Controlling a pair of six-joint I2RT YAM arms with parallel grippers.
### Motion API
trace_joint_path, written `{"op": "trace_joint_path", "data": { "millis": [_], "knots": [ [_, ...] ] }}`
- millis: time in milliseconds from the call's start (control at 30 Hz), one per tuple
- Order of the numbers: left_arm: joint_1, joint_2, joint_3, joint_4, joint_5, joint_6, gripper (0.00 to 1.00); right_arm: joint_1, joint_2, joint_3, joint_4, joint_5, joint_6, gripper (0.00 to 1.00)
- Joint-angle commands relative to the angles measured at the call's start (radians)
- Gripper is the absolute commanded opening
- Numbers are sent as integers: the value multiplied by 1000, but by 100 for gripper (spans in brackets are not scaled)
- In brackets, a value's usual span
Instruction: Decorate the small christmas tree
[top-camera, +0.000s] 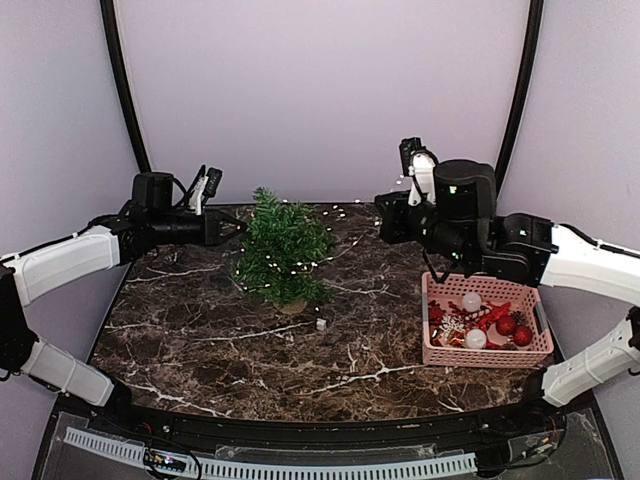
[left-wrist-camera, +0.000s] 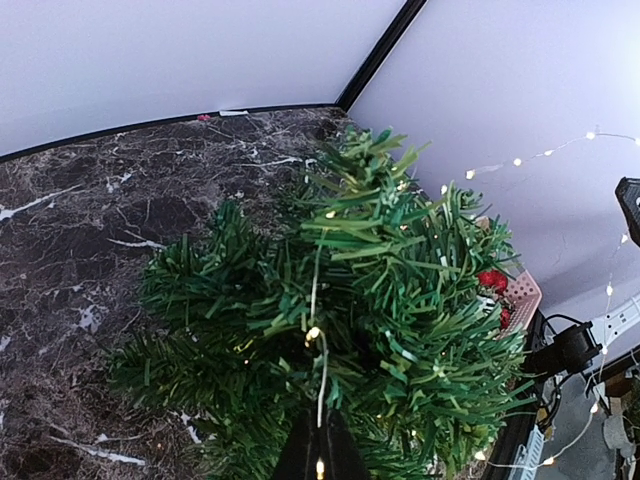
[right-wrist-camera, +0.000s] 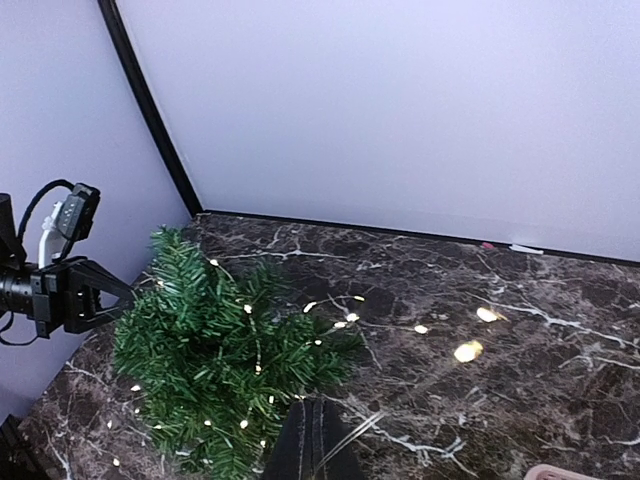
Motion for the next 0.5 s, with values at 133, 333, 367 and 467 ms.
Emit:
{"op": "trace_joint_path", "data": {
  "millis": [133,333,367,467],
  "knots": [
    [-5,-4,13,-5,-55,-1,0,9,-52,-29,-188,267,56,0],
    [-5,-7,10,-12,-75,0,0,-55,-42,-63,-203,241,120,0],
    [-5,-7,11,-12,-77,0,0,-80,-41,-85,-184,200,128,0],
    [-5,-6,12,-15,-77,0,0,-154,-38,-145,-133,93,152,0]
  ]
}}
